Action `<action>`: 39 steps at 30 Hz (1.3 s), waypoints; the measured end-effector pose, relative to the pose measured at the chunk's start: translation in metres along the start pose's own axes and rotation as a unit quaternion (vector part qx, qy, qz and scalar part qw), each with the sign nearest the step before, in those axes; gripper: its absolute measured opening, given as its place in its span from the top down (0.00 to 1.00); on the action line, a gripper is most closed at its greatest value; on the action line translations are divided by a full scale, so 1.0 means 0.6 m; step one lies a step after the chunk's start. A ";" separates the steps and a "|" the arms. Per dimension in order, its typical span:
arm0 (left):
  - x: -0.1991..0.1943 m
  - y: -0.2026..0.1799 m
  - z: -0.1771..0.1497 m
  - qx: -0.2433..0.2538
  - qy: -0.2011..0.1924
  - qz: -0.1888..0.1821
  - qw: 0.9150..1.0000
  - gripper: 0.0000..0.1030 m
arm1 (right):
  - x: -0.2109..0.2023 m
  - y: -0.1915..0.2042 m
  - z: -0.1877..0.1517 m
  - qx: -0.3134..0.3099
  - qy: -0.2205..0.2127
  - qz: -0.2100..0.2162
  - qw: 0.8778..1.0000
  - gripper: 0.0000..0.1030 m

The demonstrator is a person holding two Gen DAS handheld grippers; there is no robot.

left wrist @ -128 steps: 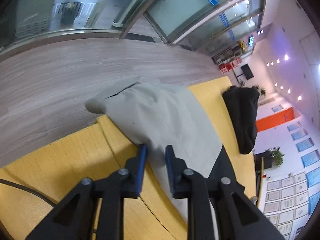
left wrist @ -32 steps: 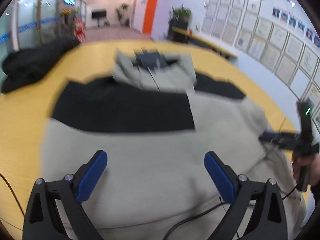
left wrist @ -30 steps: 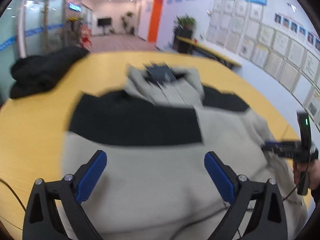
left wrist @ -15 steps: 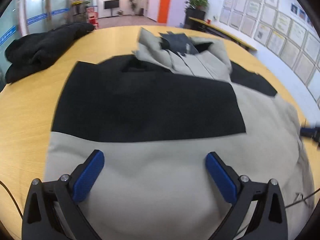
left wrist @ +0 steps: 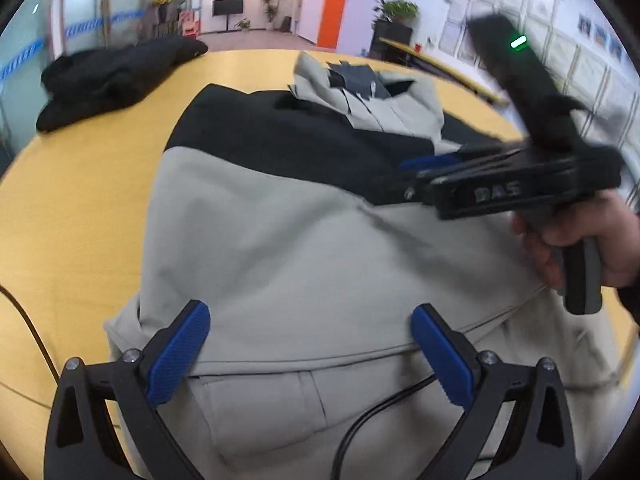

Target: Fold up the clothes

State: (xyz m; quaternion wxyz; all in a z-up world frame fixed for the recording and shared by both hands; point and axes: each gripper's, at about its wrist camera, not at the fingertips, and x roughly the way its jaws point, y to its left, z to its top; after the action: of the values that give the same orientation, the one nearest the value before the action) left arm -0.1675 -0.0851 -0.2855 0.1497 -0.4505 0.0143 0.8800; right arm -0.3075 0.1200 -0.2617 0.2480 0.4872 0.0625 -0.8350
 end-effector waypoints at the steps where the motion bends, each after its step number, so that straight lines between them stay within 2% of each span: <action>1: 0.002 0.001 0.006 -0.010 0.003 0.000 1.000 0.00 | -0.021 0.004 -0.006 0.001 0.005 -0.020 1.000 0.32; 3: -0.007 0.006 0.017 -0.029 0.011 -0.003 1.000 0.01 | -0.069 0.011 -0.017 0.005 0.010 -0.056 0.998 0.32; 5: -0.039 0.012 0.025 -0.043 0.020 -0.009 0.999 0.03 | -0.171 0.013 -0.038 0.020 -0.023 -0.080 0.996 0.28; 6: -0.055 0.015 0.030 -0.049 0.024 -0.012 0.998 0.03 | -0.223 0.012 -0.052 0.029 -0.038 -0.093 0.995 0.22; 9: -0.145 0.013 0.018 -0.041 0.012 0.005 0.999 0.03 | -0.359 0.006 -0.109 0.055 -0.071 -0.120 0.989 0.15; 13: -0.281 0.013 -0.034 -0.054 -0.004 0.017 0.998 0.03 | -0.468 -0.013 -0.214 0.085 -0.082 -0.145 0.982 0.13; 16: -0.384 0.003 -0.086 -0.060 -0.004 0.039 0.997 0.03 | -0.526 -0.034 -0.314 0.079 -0.093 -0.166 0.979 0.14; 19: -0.481 -0.012 -0.126 -0.048 0.030 0.091 0.994 0.03 | -0.585 -0.047 -0.397 0.059 -0.115 -0.175 0.976 0.14; 22: -0.547 -0.018 -0.167 -0.061 0.057 0.093 0.992 0.00 | -0.636 -0.045 -0.460 0.045 -0.110 -0.148 0.982 0.14; 24: -0.539 -0.021 -0.194 -0.072 0.061 0.080 0.992 0.00 | -0.648 -0.032 -0.498 0.061 -0.106 -0.117 0.986 0.14; 27: -0.464 -0.008 -0.251 -0.082 0.051 0.063 0.993 0.00 | -0.625 -0.006 -0.550 0.105 -0.105 -0.095 0.984 0.13; 30: -0.384 0.008 -0.298 -0.094 0.075 0.058 0.991 0.13 | -0.571 0.035 -0.578 0.140 -0.114 -0.092 0.979 0.17; 32: -0.349 0.013 -0.321 -0.100 0.090 0.048 0.990 0.18 | -0.552 0.060 -0.589 0.142 -0.117 -0.116 0.976 0.23; 35: -0.297 0.021 -0.355 -0.110 0.113 0.033 0.987 0.18 | -0.537 0.053 -0.611 0.191 -0.086 -0.148 0.967 0.25; 37: -0.289 0.003 -0.356 -0.095 0.118 0.021 0.988 0.17 | -0.531 0.038 -0.622 0.210 -0.078 -0.170 0.960 0.25; 39: -0.285 -0.010 -0.356 -0.083 0.113 0.022 0.990 0.12 | -0.517 0.027 -0.645 0.211 -0.064 -0.180 0.959 0.25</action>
State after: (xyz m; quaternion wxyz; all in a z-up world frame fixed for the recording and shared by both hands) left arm 0.0964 -0.1562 -0.2753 0.0896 -0.5572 -0.0322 0.8249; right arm 0.1280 0.3496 -0.1979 -0.0115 0.4551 -0.0448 -0.8893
